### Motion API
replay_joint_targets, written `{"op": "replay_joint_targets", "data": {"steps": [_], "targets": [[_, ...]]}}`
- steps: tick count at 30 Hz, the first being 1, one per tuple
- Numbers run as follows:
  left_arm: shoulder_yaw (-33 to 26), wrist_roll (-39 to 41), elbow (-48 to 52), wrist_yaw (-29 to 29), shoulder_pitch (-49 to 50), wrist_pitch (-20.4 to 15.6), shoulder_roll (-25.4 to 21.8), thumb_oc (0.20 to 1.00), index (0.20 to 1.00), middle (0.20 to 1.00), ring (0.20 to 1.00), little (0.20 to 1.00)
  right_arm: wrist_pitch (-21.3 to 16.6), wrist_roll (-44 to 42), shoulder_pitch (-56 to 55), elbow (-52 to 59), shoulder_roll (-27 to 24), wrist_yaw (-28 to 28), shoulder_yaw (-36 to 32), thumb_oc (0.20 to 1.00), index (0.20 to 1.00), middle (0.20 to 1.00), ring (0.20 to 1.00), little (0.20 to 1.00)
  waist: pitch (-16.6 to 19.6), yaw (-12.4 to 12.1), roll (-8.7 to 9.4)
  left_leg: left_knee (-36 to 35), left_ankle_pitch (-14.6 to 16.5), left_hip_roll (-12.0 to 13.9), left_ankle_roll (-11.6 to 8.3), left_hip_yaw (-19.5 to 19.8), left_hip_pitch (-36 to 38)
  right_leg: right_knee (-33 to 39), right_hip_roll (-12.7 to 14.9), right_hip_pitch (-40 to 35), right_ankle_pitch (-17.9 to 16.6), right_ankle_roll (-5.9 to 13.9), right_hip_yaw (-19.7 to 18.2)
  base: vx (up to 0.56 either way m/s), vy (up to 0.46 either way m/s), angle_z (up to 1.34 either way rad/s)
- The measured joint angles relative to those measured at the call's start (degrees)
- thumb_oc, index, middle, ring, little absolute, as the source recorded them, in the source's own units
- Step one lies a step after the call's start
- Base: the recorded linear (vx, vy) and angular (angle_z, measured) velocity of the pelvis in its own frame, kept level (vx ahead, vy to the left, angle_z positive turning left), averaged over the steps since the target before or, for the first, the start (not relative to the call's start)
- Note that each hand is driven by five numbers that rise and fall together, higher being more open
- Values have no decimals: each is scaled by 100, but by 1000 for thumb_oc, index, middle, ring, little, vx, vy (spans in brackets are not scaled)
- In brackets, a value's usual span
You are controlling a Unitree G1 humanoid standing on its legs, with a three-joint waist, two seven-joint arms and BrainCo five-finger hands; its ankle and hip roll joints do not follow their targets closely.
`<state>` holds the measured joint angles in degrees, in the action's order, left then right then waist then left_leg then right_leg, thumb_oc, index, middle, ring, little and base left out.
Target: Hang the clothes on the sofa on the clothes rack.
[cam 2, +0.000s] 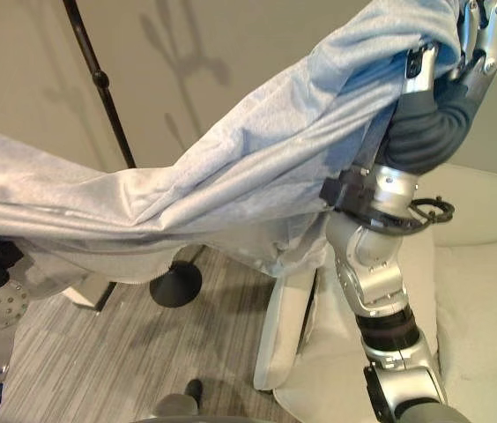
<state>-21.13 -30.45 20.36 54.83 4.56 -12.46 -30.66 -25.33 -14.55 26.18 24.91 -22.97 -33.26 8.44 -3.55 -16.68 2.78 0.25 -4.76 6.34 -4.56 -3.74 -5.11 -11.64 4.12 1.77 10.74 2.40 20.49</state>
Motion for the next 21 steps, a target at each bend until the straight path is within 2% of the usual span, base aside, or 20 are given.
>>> {"op": "replay_joint_targets", "data": {"steps": [1,3,5,6,8,9,10,11,12,13,14,15,16,17,18,19,20,21], "targets": [[-91,-10,62,13,151,-56,11,200,200,200,200,200,-1,27,-77,99,-99,32,-13,200,200,200,200,200,54,-31,-133,4,-29,16,-38,25,-100,186,-52,-57,-91,-6,118,-193,-1,31],[-165,-4,115,68,218,-83,96,200,200,200,200,200,-5,177,-163,119,-184,34,-37,200,200,200,200,200,106,-99,-240,35,-61,1,-57,108,-203,281,-91,-95,-169,2,244,-220,18,42],[-158,-7,106,157,101,-115,131,200,200,200,200,200,53,475,-313,129,-232,-31,-57,200,200,200,200,200,103,-61,-307,103,-186,-63,-144,139,-414,375,-8,-136,-213,-24,562,-215,71,76],[-147,-6,107,234,-7,-116,136,200,200,200,200,200,131,636,-330,97,-248,-52,-58,200,200,200,200,200,99,-92,-377,124,-292,-93,-55,124,-505,346,-44,-139,-224,-24,685,-282,210,68],[-189,-18,126,337,-54,-120,146,200,200,200,200,200,194,767,-400,136,-357,-70,-26,200,200,200,200,200,102,-63,-358,-139,-568,-131,-179,127,-490,399,64,-160,-244,-65,876,-151,216,53],[-208,-69,98,485,-46,-181,198,200,200,200,200,200,237,906,-595,186,-494,-84,-43,200,200,200,200,200,85,3,-247,-121,-395,-156,-52,-46,-476,507,266,-193,-312,-199,1025,-60,141,53],[-181,-76,47,572,-94,-229,215,200,200,200,200,200,240,948,-720,182,-502,-95,-95,200,200,200,200,200,46,110,-91,169,-264,-66,-114,-166,-458,603,400,-243,-420,-176,1145,-94,252,49],[-172,-88,-55,642,-215,-290,243,200,200,200,200,200,247,1024,-798,88,-517,-88,-189,200,200,200,200,200,94,203,3,539,-149,65,-280,-214,-474,614,514,-305,-438,-180,1190,-28,367,49],[-160,-71,-133,716,-303,-306,242,200,200,200,200,200,272,1012,-836,84,-584,-137,-298,200,200,200,200,200,112,467,90,740,-50,530,-402,-377,-213,746,626,-470,-533,-76,1260,-69,365,39],[-126,-63,-169,754,-301,-324,236,200,200,200,200,200,263,1016,-834,88,-577,-174,-339,200,200,200,200,200,129,614,41,784,-14,917,-497,-433,-48,769,654,-529,-581,5,1307,-39,252,35],[-79,-66,-240,764,-313,-362,225,200,200,200,200,200,253,1014,-839,96,-567,-254,-349,200,200,200,200,200,186,773,-85,762,-57,1233,-521,-687,75,754,612,-556,-596,34,1349,11,342,26],[84,-55,-292,764,-285,-368,275,200,200,200,200,200,251,1014,-868,156,-635,-341,-360,200,200,200,200,200,204,942,-191,408,-529,1410,-551,-725,290,749,712,-566,-678,178,1343,21,466,32],[177,-75,-411,753,-347,-407,321,200,200,200,200,200,248,1123,-932,193,-700,-365,-516,200,200,200,200,200,216,1008,-375,329,-636,1510,-681,-772,316,723,800,-576,-757,309,1293,104,840,32],[245,-70,-518,756,-409,-390,232,200,200,200,200,200,297,1139,-941,200,-637,-510,-560,200,200,200,200,200,208,1063,-491,252,-613,1669,-718,-966,302,608,953,-574,-822,420,1330,4,506,27],[305,-69,-541,753,-429,-381,175,200,200,200,200,200,344,1138,-942,202,-573,-569,-568,200,200,200,200,200,224,1080,-537,123,-642,1704,-694,-1028,298,517,1119,-576,-860,484,1329,51,768,32],[386,-97,-810,796,-518,-431,197,200,200,200,200,200,351,1289,-1096,129,-557,-625,-689,200,200,200,200,200,265,1130,-650,94,-570,1621,-785,-820,237,320,1341,-586,-942,647,1244,34,568,52],[570,-53,-1075,816,-563,-365,125,200,200,200,200,200,363,1359,-1272,30,-499,-665,-745,200,200,200,200,200,279,1200,-635,65,-168,1338,-877,-685,325,162,1614,-659,-972,607,1308,110,968,118],[807,46,-1539,726,-603,-284,106,200,200,200,200,200,559,1572,-1872,-60,-206,-749,-854,200,200,200,200,200,286,1343,-247,335,302,736,-607,-676,89,27,2326,-749,-1487,554,1265,148,595,111]]}}
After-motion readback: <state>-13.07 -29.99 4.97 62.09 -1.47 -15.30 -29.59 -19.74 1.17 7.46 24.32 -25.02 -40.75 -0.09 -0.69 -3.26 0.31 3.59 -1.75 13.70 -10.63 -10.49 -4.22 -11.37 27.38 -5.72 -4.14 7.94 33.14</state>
